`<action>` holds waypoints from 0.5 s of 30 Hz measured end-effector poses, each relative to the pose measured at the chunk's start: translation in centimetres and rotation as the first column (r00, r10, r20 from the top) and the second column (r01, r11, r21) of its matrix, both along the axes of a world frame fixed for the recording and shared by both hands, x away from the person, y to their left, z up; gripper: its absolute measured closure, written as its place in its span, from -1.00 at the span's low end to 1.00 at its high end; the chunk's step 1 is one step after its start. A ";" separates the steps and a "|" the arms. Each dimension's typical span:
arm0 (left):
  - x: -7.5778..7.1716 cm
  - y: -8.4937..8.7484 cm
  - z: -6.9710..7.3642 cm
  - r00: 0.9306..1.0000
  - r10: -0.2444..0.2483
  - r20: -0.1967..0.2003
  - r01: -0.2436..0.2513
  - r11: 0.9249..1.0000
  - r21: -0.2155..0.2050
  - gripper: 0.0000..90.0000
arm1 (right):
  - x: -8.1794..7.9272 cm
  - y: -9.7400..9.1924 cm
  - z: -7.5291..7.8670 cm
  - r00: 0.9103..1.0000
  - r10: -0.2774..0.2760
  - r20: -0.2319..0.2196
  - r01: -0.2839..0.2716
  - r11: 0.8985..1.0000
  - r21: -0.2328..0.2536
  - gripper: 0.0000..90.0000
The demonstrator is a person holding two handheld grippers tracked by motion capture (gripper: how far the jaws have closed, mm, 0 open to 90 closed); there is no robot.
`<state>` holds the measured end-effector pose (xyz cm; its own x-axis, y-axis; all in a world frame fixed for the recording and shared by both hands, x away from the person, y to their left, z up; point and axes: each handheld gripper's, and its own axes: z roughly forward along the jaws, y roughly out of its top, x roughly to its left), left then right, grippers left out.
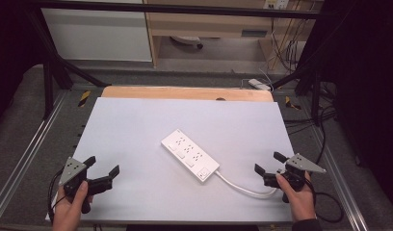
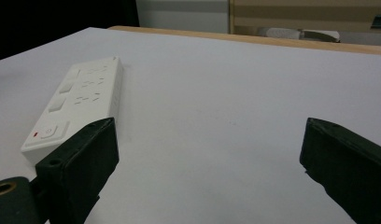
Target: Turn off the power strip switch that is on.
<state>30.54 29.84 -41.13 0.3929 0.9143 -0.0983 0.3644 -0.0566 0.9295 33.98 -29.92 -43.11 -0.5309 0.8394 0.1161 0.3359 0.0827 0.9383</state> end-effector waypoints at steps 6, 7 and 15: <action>0.1 -0.1 0.0 1.000 -0.001 0.001 0.001 1.000 0.009 -0.89 | -0.2 0.4 0.0 1.000 0.003 0.004 -0.003 1.000 -0.013 -0.85; 0.1 -0.1 -0.1 1.000 -0.001 0.000 0.001 1.000 0.009 -0.89 | -0.2 0.4 0.1 1.000 0.005 0.001 -0.005 1.000 -0.007 -0.85; 0.1 0.0 -0.1 1.000 -0.003 -0.006 0.003 1.000 0.008 -0.89 | -0.2 0.7 0.4 0.999 0.007 -0.033 -0.005 0.999 0.032 -0.93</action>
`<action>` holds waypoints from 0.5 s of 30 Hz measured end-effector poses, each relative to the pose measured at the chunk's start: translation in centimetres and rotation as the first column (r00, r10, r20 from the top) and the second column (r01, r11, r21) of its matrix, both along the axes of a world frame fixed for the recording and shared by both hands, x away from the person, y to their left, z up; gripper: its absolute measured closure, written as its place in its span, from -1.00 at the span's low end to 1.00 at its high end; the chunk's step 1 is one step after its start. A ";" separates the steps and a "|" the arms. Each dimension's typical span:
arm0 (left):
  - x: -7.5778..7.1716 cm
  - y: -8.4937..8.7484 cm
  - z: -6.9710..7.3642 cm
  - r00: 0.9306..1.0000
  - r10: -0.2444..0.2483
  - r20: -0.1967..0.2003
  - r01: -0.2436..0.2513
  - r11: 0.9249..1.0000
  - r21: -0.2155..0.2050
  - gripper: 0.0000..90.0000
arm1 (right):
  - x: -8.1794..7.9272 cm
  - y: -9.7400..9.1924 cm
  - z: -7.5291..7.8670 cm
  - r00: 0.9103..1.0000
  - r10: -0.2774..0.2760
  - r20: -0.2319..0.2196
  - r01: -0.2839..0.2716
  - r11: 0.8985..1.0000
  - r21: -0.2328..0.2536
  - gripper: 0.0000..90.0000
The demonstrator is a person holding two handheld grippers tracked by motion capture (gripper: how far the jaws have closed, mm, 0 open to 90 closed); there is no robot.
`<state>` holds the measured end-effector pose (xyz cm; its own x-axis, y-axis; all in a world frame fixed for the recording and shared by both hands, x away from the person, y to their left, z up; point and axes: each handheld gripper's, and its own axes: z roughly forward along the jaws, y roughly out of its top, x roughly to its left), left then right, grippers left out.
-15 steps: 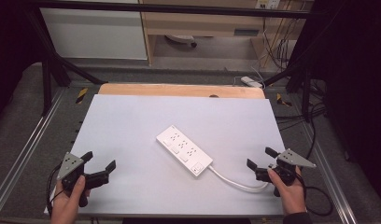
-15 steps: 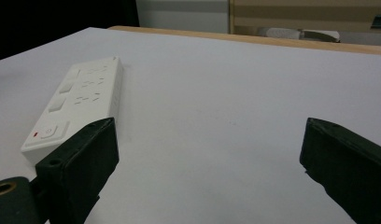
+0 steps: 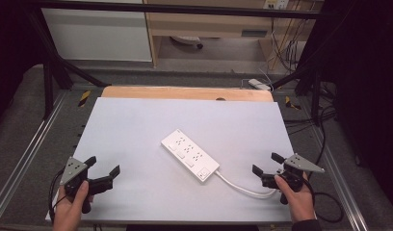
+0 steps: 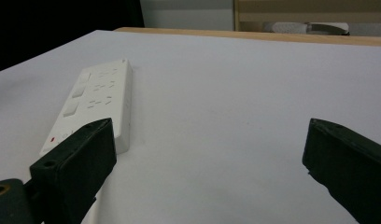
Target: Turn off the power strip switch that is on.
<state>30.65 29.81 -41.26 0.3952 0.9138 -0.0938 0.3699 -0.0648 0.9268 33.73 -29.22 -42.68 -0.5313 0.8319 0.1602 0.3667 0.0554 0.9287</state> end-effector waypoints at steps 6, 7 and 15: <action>0.0 0.0 -0.1 1.000 0.000 -0.004 0.000 1.000 0.000 -0.89 | -0.1 0.2 0.4 1.000 0.001 0.008 -0.001 1.000 0.003 -0.94; 0.0 0.0 -0.1 1.000 -0.001 -0.004 0.001 1.000 0.000 -0.89 | -0.1 0.2 0.4 1.000 -0.002 0.005 0.002 1.000 0.005 -0.94; 0.1 -0.1 -0.1 1.000 -0.010 -0.013 0.010 1.000 0.008 -0.89 | -0.1 0.3 0.8 1.000 0.000 0.004 0.000 1.000 0.004 -0.94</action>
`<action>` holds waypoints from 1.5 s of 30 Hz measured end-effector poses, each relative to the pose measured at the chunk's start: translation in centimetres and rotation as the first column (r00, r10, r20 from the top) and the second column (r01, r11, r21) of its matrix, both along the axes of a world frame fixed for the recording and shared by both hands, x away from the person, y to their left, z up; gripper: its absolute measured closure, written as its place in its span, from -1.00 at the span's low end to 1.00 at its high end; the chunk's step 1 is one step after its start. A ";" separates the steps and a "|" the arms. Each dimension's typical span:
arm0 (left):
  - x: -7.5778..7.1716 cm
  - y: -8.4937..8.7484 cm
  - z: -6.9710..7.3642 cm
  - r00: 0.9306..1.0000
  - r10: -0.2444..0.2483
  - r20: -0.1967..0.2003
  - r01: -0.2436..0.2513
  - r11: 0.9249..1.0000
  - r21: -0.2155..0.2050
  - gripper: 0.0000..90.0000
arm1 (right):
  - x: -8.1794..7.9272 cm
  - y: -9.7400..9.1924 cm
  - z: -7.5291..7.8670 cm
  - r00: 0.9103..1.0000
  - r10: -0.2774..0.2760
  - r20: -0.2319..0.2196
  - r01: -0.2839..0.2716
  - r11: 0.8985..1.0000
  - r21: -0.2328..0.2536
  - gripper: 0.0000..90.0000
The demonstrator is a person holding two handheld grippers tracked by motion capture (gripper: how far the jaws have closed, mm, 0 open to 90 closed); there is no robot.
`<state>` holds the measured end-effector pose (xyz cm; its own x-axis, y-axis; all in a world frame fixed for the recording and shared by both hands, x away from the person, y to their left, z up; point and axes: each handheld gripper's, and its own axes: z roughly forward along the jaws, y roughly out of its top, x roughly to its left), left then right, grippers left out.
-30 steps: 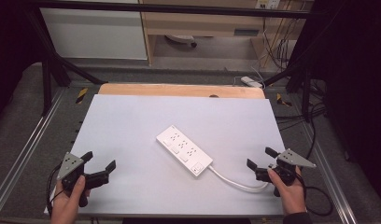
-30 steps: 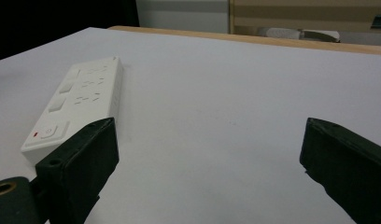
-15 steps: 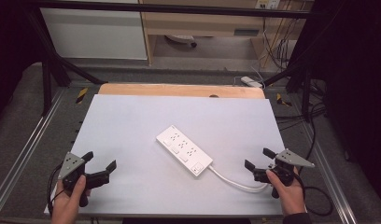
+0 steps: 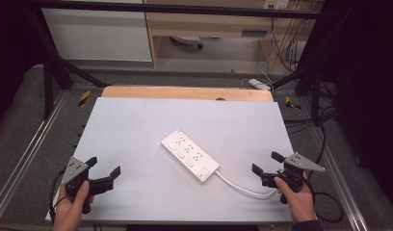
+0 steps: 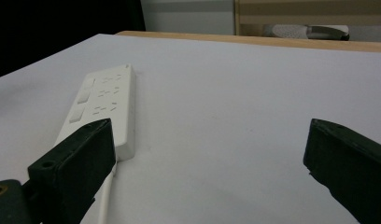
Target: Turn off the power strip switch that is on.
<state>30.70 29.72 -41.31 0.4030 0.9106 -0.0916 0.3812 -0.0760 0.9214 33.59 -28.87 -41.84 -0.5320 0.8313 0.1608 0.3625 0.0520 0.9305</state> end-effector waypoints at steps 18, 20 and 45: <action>-0.1 -0.1 0.0 1.000 -0.007 0.003 0.007 1.000 0.007 -0.88 | 0.3 0.6 1.2 0.999 -0.037 -0.006 0.037 0.999 0.011 -0.93; -0.1 -0.1 0.0 1.000 -0.009 0.005 0.009 1.000 0.008 -0.88 | 0.3 0.8 1.4 1.000 -0.028 -0.003 0.028 1.000 0.007 -0.93; -0.2 -0.2 -0.1 1.000 -0.025 0.000 0.025 1.000 0.018 -0.89 | 2.2 3.7 5.4 0.999 0.031 0.023 -0.031 0.999 -0.028 -0.94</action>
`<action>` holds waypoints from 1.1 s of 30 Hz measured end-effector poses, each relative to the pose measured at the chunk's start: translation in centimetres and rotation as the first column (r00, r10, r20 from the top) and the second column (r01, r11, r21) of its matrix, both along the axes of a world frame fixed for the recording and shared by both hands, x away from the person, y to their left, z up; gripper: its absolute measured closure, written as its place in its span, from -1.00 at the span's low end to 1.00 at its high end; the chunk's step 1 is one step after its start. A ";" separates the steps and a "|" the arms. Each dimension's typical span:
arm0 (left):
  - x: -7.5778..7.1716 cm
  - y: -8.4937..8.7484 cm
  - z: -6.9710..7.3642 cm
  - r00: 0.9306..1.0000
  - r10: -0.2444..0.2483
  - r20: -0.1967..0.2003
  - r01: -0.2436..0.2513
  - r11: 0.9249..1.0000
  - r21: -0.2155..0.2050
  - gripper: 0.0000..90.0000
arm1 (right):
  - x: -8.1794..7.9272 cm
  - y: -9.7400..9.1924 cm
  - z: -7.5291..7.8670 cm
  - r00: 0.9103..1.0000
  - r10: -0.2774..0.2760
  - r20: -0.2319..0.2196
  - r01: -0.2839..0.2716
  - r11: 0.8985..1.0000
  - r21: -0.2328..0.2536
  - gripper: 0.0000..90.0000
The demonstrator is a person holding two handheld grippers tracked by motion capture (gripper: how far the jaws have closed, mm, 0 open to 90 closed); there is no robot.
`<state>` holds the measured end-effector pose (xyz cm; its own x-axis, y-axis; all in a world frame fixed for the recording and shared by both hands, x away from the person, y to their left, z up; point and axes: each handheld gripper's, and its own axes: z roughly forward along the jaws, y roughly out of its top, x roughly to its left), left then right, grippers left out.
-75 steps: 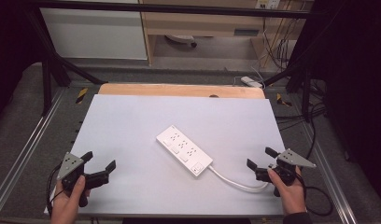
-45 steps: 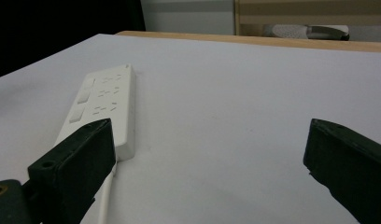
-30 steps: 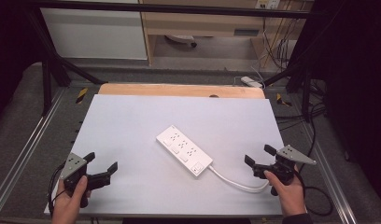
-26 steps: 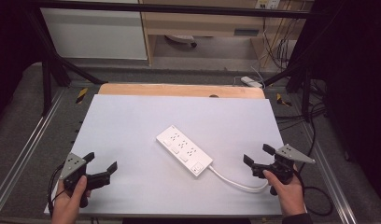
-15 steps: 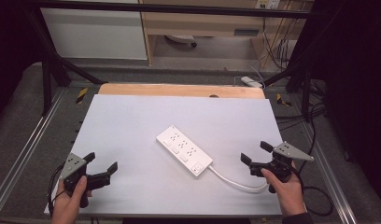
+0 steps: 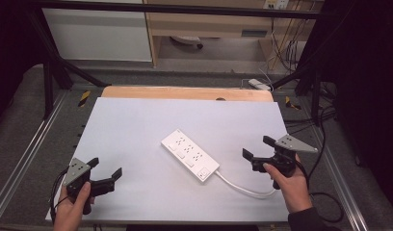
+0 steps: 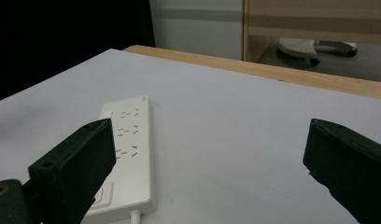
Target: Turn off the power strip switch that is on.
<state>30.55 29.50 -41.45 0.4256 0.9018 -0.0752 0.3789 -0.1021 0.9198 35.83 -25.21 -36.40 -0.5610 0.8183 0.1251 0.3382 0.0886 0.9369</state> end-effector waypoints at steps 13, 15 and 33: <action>0.0 0.0 0.0 1.000 0.004 0.001 -0.004 1.000 0.001 -0.89 | 1.5 1.9 1.3 1.000 0.030 -0.005 -0.030 1.000 -0.005 -0.91; 0.0 0.0 0.0 1.000 0.003 0.001 -0.003 1.000 0.000 -0.88 | 1.7 2.1 1.4 0.999 0.034 -0.008 -0.034 0.999 -0.003 -0.91; 0.0 0.0 0.0 1.000 0.003 -0.002 -0.003 1.000 0.004 -0.89 | 3.3 4.1 3.3 0.997 0.077 0.003 -0.077 0.997 -0.020 -0.92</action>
